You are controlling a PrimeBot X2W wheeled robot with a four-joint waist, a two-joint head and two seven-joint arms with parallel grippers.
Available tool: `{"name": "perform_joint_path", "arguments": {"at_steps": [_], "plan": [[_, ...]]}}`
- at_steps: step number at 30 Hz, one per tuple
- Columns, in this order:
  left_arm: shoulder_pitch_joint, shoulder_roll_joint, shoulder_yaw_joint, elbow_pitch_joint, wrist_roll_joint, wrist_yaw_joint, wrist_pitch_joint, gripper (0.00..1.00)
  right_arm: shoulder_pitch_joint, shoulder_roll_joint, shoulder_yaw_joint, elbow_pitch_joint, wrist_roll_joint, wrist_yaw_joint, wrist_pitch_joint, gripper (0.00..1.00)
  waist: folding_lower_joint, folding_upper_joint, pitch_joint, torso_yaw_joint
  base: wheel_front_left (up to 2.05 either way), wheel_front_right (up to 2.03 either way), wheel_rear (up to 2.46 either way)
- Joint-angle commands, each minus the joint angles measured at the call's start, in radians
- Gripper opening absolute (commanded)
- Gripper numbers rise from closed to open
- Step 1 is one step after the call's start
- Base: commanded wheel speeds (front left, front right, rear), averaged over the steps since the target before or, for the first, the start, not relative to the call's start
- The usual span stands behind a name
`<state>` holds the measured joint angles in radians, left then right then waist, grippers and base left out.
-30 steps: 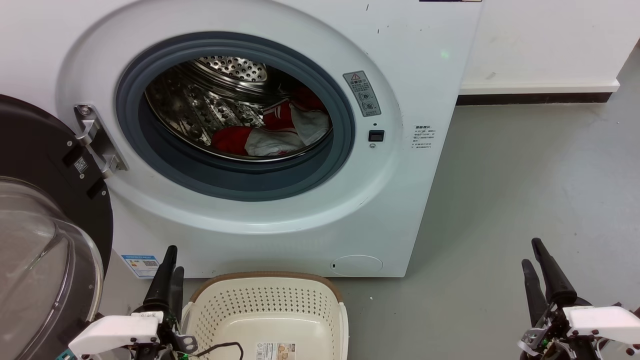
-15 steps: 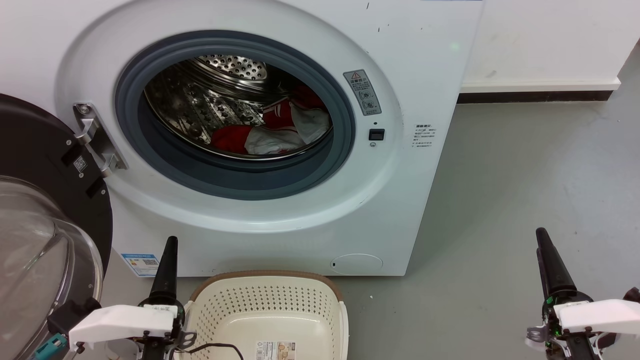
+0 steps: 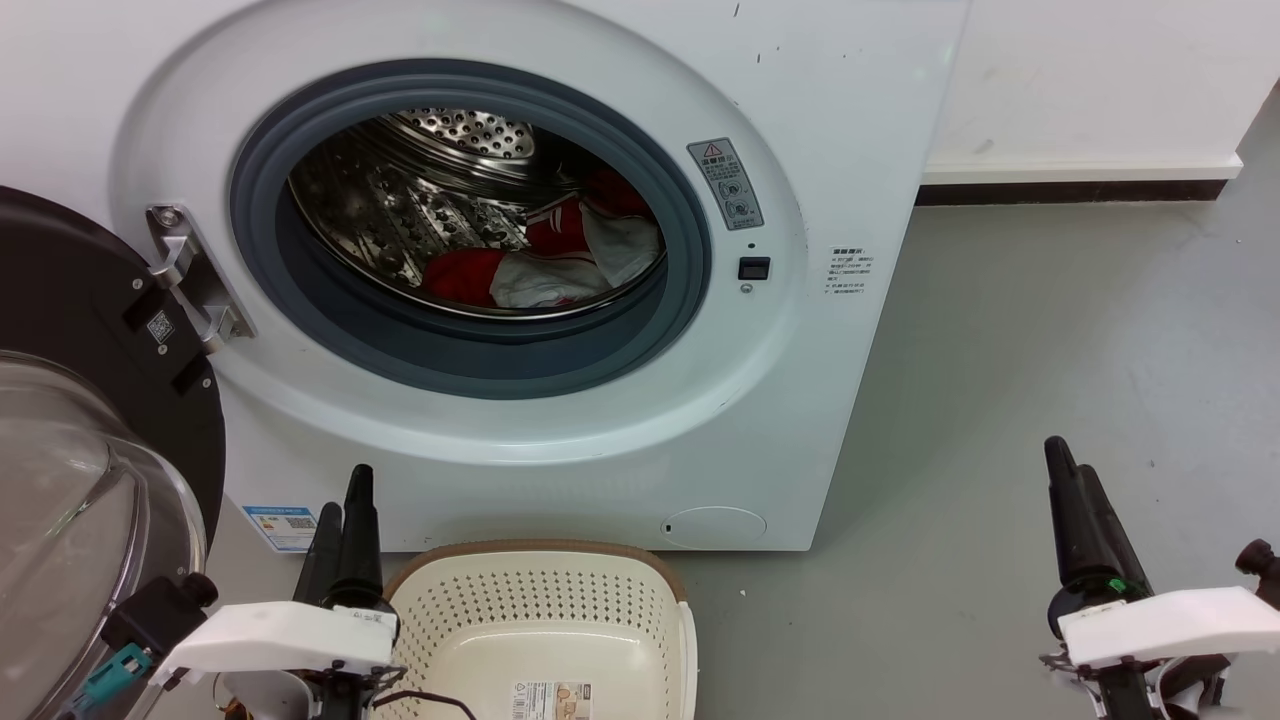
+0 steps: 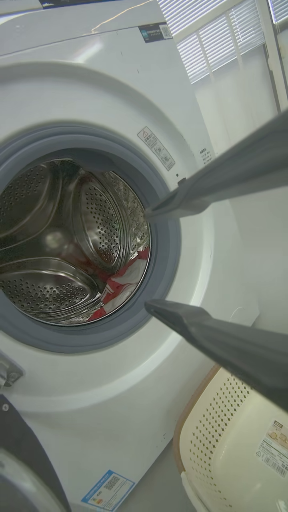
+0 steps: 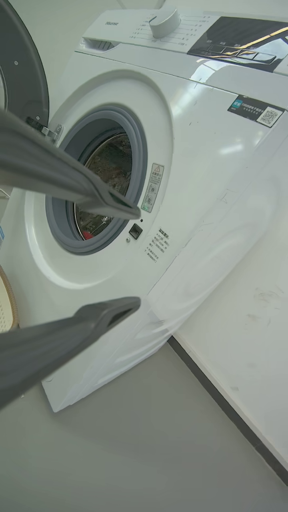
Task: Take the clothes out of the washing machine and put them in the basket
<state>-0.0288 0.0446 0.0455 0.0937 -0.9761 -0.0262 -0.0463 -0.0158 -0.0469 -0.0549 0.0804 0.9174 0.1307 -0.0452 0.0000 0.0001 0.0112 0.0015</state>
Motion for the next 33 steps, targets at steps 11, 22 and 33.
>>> {"name": "perform_joint_path", "arguments": {"at_steps": [11,22,33], "plan": [[0.012,0.004,-0.023,-0.05,0.198,0.023,-0.042,1.0,0.013,-0.005,0.027,-0.051,-0.209,0.0,-0.043,1.0,0.0,-0.0001,-0.002,-0.002,0.0,0.0,0.0],[0.03,0.005,-0.046,-0.075,0.363,0.043,-0.076,1.0,0.029,-0.005,0.031,-0.08,-0.357,0.0,-0.076,1.0,0.0,-0.0001,-0.001,-0.002,0.0,0.0,0.0],[0.044,0.005,-0.058,-0.093,0.492,0.061,-0.106,1.0,0.046,-0.005,0.033,-0.104,-0.487,0.0,-0.106,1.0,0.0,-0.0001,-0.001,-0.001,0.0,0.0,0.0]]}}
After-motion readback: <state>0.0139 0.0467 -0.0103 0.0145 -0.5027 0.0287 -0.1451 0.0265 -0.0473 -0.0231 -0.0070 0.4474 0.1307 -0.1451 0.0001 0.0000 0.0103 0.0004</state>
